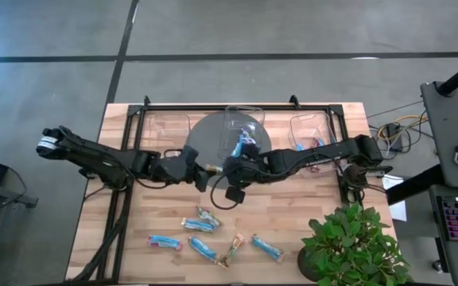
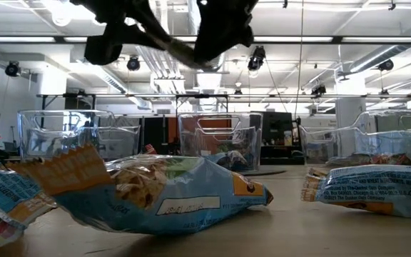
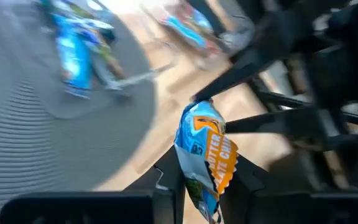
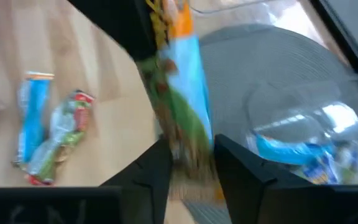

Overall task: Pick and place Granola Bars by type
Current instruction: Put the yellow granola bar into the left transparent bin

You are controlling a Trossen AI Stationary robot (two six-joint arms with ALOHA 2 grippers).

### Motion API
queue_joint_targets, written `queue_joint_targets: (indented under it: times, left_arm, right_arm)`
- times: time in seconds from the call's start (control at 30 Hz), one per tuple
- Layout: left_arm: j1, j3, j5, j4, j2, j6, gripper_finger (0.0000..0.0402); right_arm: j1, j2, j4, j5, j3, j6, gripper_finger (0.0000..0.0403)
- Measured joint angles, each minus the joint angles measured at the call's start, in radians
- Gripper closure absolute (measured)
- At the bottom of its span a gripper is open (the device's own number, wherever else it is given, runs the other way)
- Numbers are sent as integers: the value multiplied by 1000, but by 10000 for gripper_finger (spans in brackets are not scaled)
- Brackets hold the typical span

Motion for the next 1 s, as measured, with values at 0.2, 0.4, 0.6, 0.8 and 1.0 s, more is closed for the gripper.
queue_joint_targets:
  times: [0.2, 0.4, 0.6, 0.8, 1.0]
  left_arm:
    - [2, 0, -137, -187, -27, 1, 351]
    - [5, 47, -272, -480, -110, 15, 351]
    - [4, 102, -468, -875, -149, 32, 351]
    - [4, 52, -628, -934, -100, 160, 351]
    - [5, 31, -729, -981, 30, 272, 338]
  right_arm:
    - [2, -28, -58, 56, -2, 31, 238]
    - [3, -45, -70, 63, -2, 34, 165]
    - [7, -48, -94, 114, -3, -4, 98]
    - [7, -46, -85, 114, -4, -36, 67]
    - [7, -46, -84, 114, -4, -37, 58]
